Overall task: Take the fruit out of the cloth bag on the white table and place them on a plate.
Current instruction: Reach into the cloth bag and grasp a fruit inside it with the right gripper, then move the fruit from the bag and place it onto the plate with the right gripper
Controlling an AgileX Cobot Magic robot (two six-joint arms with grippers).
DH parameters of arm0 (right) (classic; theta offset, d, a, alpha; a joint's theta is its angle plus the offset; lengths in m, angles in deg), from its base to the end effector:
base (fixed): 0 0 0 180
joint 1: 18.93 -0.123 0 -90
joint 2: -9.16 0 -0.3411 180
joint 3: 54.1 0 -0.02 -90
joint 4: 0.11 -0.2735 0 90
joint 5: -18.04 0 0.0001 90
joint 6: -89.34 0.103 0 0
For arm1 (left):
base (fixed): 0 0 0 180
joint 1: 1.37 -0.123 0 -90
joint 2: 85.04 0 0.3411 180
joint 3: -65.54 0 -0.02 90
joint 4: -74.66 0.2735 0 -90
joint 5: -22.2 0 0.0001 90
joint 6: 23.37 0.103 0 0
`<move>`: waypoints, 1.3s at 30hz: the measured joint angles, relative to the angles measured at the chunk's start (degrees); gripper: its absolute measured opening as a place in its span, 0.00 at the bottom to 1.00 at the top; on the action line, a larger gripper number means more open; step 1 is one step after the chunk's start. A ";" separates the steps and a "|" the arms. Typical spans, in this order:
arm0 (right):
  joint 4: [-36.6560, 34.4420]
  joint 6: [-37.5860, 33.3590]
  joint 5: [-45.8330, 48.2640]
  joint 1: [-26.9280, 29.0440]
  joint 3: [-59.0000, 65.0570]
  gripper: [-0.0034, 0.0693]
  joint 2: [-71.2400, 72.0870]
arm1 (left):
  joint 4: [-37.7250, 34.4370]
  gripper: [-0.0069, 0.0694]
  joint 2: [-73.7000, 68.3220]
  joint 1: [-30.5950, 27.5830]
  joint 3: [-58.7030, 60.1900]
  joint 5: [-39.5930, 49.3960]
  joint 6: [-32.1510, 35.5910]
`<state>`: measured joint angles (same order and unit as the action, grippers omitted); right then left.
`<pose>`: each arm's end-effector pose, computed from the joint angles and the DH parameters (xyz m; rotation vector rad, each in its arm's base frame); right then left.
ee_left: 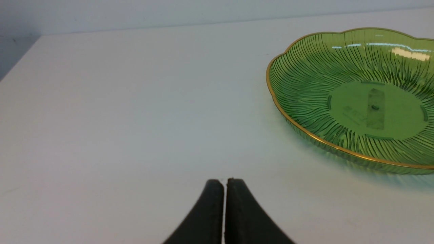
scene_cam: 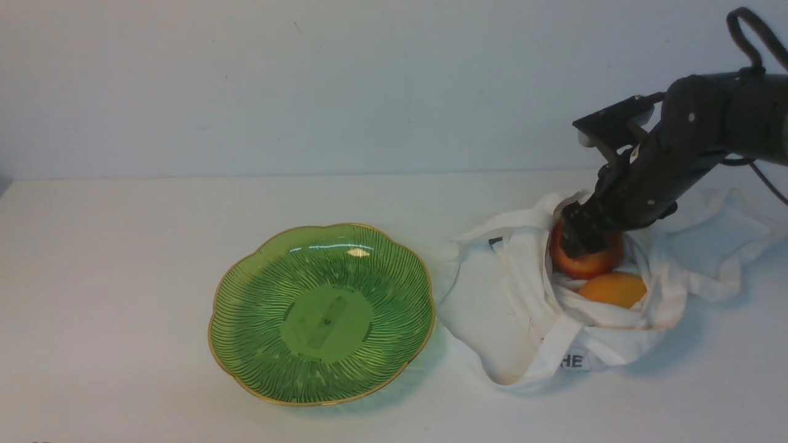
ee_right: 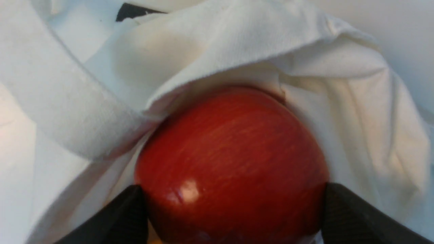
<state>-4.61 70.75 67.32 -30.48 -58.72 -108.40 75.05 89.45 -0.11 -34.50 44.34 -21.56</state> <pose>0.4386 0.0959 0.2393 -0.6776 2.7447 0.0682 0.0297 -0.0004 0.1660 0.0545 1.8774 0.0133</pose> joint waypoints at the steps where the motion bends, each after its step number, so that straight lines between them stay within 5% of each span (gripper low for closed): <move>1: 0.00 0.51 1.14 0.00 -0.31 0.87 0.71 | 0.00 0.08 0.00 0.00 0.00 0.00 0.00; 7: -1.68 2.06 7.33 0.00 -0.84 0.87 7.28 | 0.00 0.08 0.00 0.00 0.00 0.00 0.00; 12: -10.13 1.61 10.91 -0.33 -0.89 0.87 11.91 | 0.00 0.08 0.00 0.00 0.00 0.00 0.00; 22: -38.44 -19.61 3.73 -12.15 -0.95 0.87 9.39 | 0.00 0.08 0.00 0.00 0.00 0.00 0.00; 29: -39.73 -21.72 -6.65 -19.85 -1.82 0.87 -0.87 | 0.00 0.08 0.00 0.00 0.00 0.00 0.00; 39: -39.58 -15.19 -9.48 -21.23 -2.76 0.88 -7.72 | 0.00 0.08 0.00 0.00 0.00 0.00 0.00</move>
<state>-44.19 55.56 57.84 -51.71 -61.48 -116.13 75.05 89.45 -0.11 -34.50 44.34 -21.56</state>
